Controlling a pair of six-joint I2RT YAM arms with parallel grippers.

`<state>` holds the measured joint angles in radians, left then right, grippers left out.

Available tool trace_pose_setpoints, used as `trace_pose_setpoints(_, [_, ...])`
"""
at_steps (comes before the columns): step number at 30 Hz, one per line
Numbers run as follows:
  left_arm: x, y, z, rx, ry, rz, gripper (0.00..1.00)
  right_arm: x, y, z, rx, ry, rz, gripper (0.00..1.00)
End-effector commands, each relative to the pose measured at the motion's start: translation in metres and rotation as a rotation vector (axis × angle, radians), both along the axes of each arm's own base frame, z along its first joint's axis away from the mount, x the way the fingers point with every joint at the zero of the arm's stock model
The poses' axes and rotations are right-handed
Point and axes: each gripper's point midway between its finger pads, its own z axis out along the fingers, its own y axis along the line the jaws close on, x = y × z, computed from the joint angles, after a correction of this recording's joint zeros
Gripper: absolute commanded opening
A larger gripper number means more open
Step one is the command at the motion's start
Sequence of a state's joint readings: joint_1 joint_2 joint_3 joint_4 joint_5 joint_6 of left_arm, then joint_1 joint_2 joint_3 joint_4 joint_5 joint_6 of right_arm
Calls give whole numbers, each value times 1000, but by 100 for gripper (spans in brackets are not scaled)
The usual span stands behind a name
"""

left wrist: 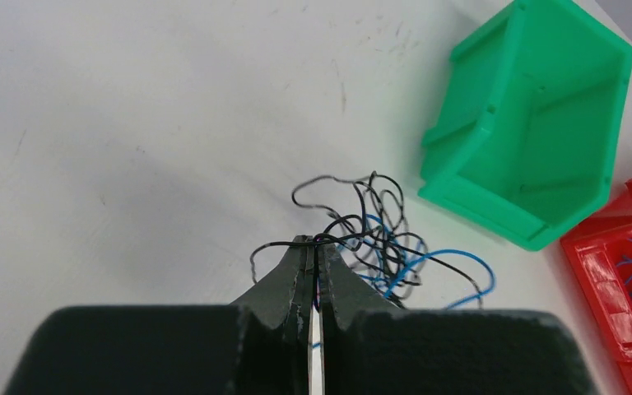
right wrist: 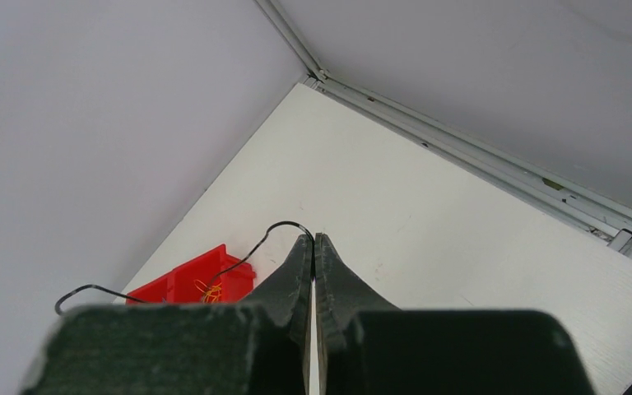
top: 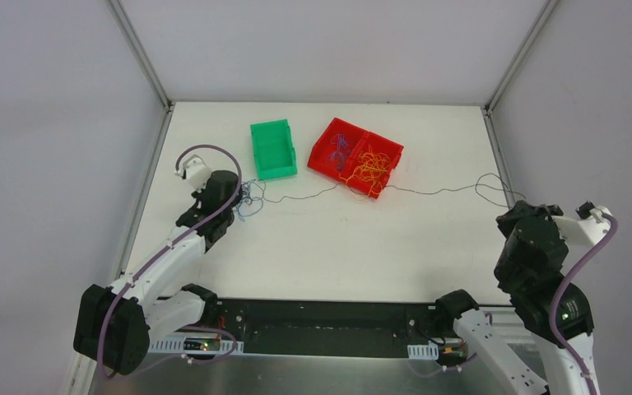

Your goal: Untangle the cables

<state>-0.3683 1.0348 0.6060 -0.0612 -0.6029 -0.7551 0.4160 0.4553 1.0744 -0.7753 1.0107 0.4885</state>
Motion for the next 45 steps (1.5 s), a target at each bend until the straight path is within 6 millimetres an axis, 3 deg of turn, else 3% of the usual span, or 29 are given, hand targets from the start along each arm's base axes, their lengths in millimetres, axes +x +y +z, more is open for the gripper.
trace_pose_setpoints(1, [-4,14,8,7,-25,83,0,3,9,-5,-41,35,79,0])
trace_pose_setpoints(4, [-4,12,8,-11,-36,73,0,12,18,-21,-57,95,117,0])
trace_pose_setpoints(5, [-3,9,10,-13,-39,55,0,19,30,-27,-67,113,187,0])
trace_pose_setpoints(7, [1,0,16,-23,-39,0,0,34,79,-43,-68,156,464,0])
trace_pose_setpoints(10, [4,-17,24,-57,-54,-97,0,43,132,-77,-43,305,736,0])
trace_pose_setpoints(15, [8,-45,41,-87,-140,-275,0,41,180,-138,28,583,967,4])
trace_pose_setpoints(16, [8,-48,42,-97,-149,-291,0,41,185,-143,31,610,983,11])
trace_pose_setpoints(18, [8,-51,43,-103,-155,-307,0,45,188,-149,-13,623,955,64])
trace_pose_setpoints(19, [8,-51,42,-101,-153,-308,0,48,189,-150,-27,611,944,85])
trace_pose_setpoints(20, [9,-51,42,-99,-152,-308,0,50,195,-151,-33,598,960,90])
trace_pose_setpoints(24, [10,-53,43,-96,-152,-324,0,57,233,-151,-64,570,1090,88])
trace_pose_setpoints(28, [9,-53,45,-91,-158,-327,0,70,286,-150,-194,545,1235,87])
trace_pose_setpoints(33, [10,-52,46,-89,-162,-321,0,102,345,-166,-299,575,1289,85])
trace_pose_setpoints(38, [9,-50,47,-88,-167,-313,0,129,414,-172,-292,503,1378,81])
trace_pose_setpoints(39, [8,-49,47,-87,-170,-310,0,133,426,-181,-303,508,1396,80])
trace_pose_setpoints(40, [8,-48,48,-86,-173,-306,0,136,436,-176,-320,486,1408,79])
trace_pose_setpoints(45, [7,-48,51,-90,-182,-303,0,152,470,-205,-444,516,1441,76])
